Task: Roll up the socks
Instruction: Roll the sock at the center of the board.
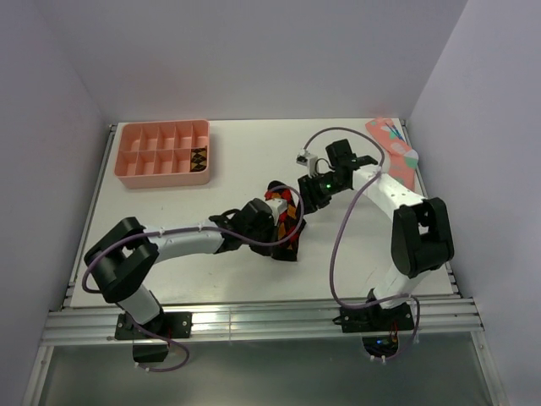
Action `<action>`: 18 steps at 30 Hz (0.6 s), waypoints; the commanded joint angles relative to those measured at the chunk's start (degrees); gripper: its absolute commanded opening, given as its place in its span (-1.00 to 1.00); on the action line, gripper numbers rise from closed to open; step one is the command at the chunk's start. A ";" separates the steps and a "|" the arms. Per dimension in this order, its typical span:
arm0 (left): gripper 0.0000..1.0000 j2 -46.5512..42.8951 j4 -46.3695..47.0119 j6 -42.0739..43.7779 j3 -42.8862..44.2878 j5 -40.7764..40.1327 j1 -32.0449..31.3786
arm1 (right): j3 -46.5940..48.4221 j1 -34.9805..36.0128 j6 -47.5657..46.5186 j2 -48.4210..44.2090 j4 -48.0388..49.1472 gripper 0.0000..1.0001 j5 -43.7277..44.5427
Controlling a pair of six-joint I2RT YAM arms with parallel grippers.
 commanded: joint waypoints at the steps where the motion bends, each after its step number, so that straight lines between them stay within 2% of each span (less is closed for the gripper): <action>1: -0.99 2.29 -9.54 0.22 5.91 -1.65 -0.49 | -1.53 -2.82 0.18 -3.84 2.37 -0.14 2.03; 6: -0.99 7.21 -13.69 1.27 11.54 1.24 -0.49 | -4.43 -5.20 -1.05 -9.29 4.21 -0.19 3.35; 14: -0.99 14.34 -17.03 1.27 17.25 7.04 -0.49 | -8.04 -7.21 2.55 -15.01 9.40 -0.26 11.61; 18: -0.99 17.15 -19.22 1.45 19.27 9.42 -0.49 | -8.74 -8.27 -2.26 -17.12 8.26 -0.27 8.46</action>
